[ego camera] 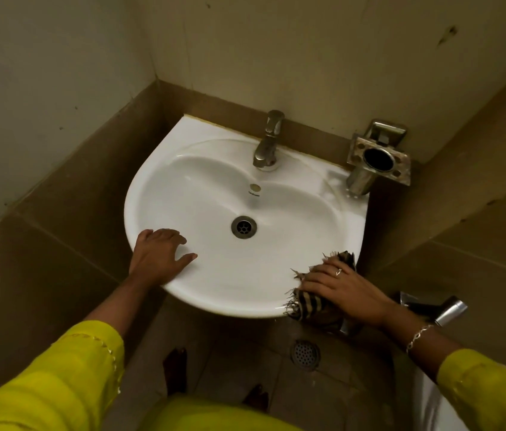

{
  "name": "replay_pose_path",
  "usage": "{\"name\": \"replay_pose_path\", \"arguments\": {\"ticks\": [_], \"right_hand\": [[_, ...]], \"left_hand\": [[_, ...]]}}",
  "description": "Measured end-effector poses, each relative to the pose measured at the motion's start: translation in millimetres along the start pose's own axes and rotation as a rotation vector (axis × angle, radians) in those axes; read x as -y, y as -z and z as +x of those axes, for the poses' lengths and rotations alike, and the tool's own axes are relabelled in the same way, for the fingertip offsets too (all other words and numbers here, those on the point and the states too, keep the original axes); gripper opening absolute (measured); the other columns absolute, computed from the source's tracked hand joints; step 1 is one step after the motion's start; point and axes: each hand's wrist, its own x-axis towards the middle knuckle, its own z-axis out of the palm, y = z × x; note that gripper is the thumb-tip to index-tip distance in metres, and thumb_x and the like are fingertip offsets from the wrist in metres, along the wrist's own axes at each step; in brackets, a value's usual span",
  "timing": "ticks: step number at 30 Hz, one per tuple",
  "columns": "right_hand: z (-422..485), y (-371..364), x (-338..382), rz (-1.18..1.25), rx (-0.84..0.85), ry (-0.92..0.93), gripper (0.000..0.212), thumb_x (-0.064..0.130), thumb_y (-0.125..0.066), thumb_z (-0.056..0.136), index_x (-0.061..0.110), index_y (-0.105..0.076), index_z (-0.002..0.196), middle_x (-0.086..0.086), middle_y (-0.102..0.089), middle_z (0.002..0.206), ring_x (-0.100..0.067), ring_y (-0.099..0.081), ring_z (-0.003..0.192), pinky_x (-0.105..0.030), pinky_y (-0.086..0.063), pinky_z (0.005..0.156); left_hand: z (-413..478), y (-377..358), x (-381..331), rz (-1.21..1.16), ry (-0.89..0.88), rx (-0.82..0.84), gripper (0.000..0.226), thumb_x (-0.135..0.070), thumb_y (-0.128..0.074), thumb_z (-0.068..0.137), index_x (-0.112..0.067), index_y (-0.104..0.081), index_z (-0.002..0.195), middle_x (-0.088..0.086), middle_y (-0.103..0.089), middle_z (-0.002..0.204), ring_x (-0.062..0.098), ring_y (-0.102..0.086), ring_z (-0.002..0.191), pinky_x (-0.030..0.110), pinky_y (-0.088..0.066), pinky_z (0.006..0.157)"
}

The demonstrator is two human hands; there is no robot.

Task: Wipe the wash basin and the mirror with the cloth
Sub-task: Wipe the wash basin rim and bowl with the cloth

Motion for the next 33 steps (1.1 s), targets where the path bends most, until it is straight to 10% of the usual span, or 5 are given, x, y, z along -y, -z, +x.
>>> {"name": "replay_pose_path", "arguments": {"ticks": [5,10,14,19,33], "right_hand": [[-8,13,34,0.238,-0.047,-0.439,0.080,0.009,-0.068,0.071,0.027,-0.033,0.141,-0.002,-0.021,0.154,-0.023,-0.001,0.143,-0.045,0.003,0.113],[24,31,92,0.690,-0.401,-1.112,0.062,0.010,-0.051,0.089,0.018,-0.025,0.145,-0.013,0.002,0.156,-0.032,0.010,0.142,-0.045,-0.009,0.115],[47,20,99,0.725,-0.368,-1.378,0.072,0.026,-0.051,0.091,0.020,-0.006,0.148,-0.019,0.025,0.150,-0.038,0.022,0.138,-0.053,-0.009,0.113],[53,-2,97,0.772,-0.475,-1.404,0.076,0.018,-0.055,0.087,0.016,-0.009,0.148,-0.018,0.018,0.153,-0.037,0.013,0.141,-0.052,-0.032,0.106],[43,-2,2,0.521,-0.215,-1.265,0.078,0.031,-0.053,0.090,0.024,-0.002,0.148,-0.019,0.015,0.153,-0.042,-0.004,0.139,-0.051,-0.032,0.108]], "left_hand": [[4,1,-3,-0.106,0.076,-0.038,0.066,-0.066,-0.033,0.074,-0.018,-0.065,0.105,0.005,-0.059,0.123,0.020,-0.048,0.119,0.036,-0.023,0.100],[5,-4,-9,-0.136,0.164,-0.128,0.036,-0.044,-0.056,0.084,-0.011,-0.068,0.094,0.007,-0.067,0.108,0.027,-0.059,0.102,0.037,-0.029,0.094],[6,-4,-13,-0.147,0.185,-0.150,0.026,-0.032,-0.062,0.082,-0.008,-0.068,0.090,0.010,-0.069,0.102,0.031,-0.061,0.095,0.039,-0.032,0.093],[3,-2,-14,-0.189,0.188,-0.191,0.031,-0.033,-0.050,0.084,-0.008,-0.068,0.086,0.010,-0.071,0.095,0.031,-0.063,0.087,0.040,-0.036,0.089],[3,1,-15,-0.253,0.165,-0.234,0.035,-0.033,-0.046,0.077,-0.007,-0.068,0.084,0.010,-0.072,0.092,0.030,-0.064,0.090,0.043,-0.039,0.087]]}}
